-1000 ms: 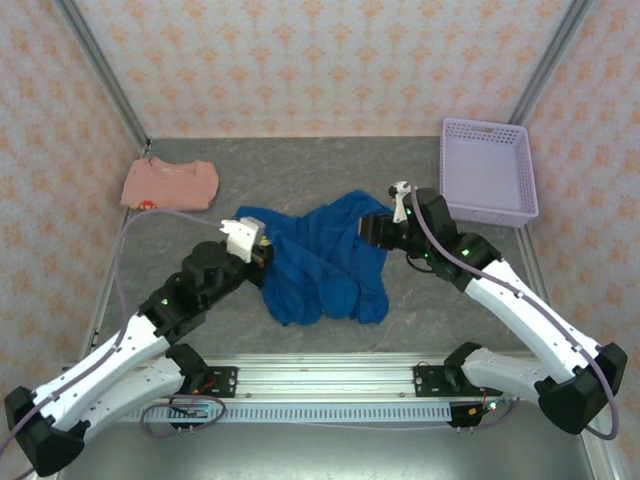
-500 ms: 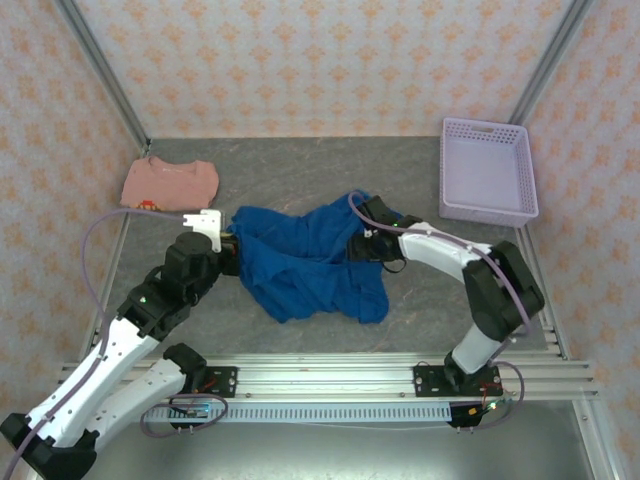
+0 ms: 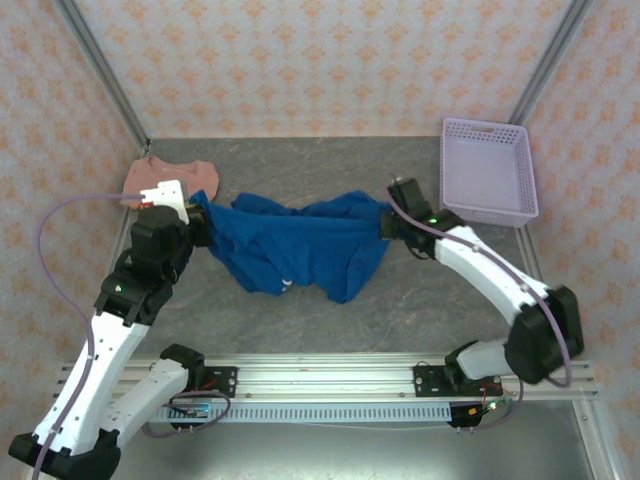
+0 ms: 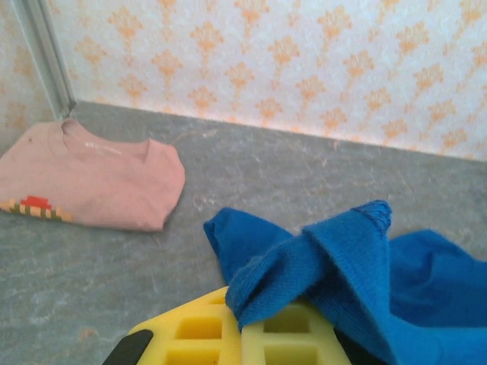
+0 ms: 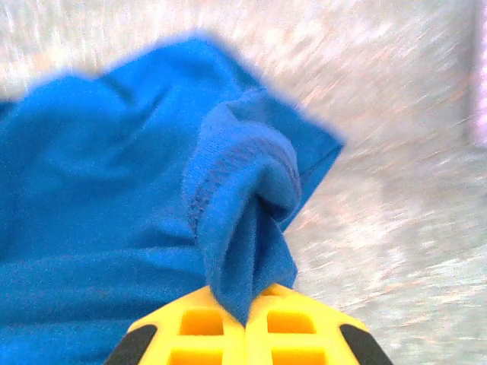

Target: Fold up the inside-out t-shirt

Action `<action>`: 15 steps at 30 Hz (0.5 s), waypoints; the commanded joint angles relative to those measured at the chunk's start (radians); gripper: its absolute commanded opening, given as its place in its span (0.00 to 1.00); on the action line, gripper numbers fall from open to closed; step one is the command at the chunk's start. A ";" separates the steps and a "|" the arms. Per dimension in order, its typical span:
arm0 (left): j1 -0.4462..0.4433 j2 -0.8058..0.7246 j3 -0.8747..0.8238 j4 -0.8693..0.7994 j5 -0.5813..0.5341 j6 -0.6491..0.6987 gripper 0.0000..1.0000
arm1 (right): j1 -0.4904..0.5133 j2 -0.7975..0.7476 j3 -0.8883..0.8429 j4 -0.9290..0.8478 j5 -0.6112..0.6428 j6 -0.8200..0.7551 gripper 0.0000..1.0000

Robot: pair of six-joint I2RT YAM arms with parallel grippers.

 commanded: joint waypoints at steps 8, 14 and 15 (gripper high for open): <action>0.104 0.130 0.262 -0.065 0.213 0.082 0.00 | -0.018 -0.134 0.191 -0.175 0.081 -0.078 0.00; 0.105 0.177 0.130 -0.094 0.365 -0.012 0.00 | -0.039 0.083 0.150 -0.067 0.025 -0.050 0.06; 0.106 0.177 0.104 -0.086 0.375 -0.025 0.00 | -0.057 0.139 0.153 -0.052 0.002 -0.041 0.08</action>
